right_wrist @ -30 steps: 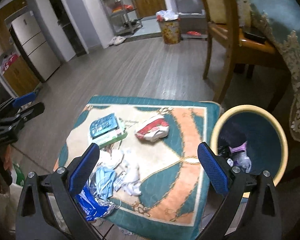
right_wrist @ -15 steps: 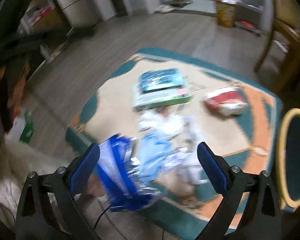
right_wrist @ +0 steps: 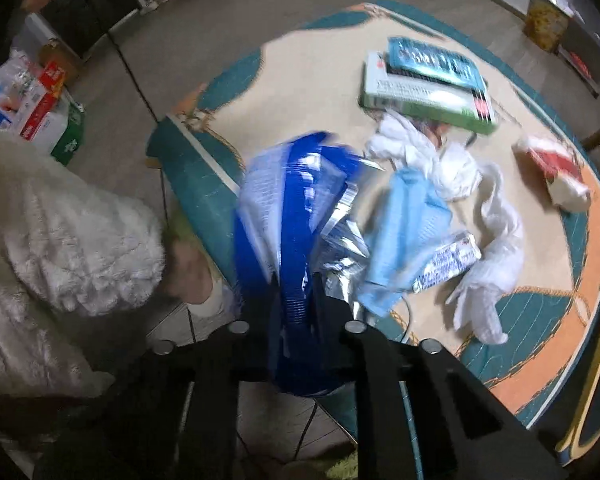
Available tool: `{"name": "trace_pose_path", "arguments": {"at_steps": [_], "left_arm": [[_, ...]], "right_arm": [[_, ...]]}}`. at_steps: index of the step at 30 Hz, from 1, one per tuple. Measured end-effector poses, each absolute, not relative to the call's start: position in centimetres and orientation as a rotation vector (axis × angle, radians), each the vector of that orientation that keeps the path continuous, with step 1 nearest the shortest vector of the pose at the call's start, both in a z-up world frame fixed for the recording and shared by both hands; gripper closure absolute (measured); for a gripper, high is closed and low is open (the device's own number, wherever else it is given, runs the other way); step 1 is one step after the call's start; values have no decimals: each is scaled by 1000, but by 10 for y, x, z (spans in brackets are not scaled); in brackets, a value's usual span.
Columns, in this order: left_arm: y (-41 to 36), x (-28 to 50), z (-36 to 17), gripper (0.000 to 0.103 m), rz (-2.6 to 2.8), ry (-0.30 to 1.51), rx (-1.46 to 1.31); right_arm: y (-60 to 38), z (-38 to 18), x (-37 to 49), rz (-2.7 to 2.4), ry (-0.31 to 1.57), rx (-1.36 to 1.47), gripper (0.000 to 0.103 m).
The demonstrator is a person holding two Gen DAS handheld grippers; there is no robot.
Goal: Collect trash
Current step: 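Grasp the blue-and-silver snack bag on the stool with the right tool, then grasp the light blue face mask with the left tool while the right holds the bag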
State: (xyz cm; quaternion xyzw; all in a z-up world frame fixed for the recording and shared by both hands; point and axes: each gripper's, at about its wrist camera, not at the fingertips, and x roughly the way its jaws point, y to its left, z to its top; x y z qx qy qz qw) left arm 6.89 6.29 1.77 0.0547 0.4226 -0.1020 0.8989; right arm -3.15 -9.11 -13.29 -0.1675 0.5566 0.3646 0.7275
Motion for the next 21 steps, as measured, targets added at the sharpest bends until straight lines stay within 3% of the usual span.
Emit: {"name": "trace_pose_path", "arguments": {"at_steps": [9,14,21], "left_arm": [[58,74,11,18,-200,887,113],[40,71,-8,18,-222,919,145],[-24,52,-65,18,-341,1034,191]], "right_arm": [[-156,-50,-1,677,1086,-311,91],[-241,-40,39,409,1056,-122,91],[-276,-38,62,321,1027,-33,91]]}}
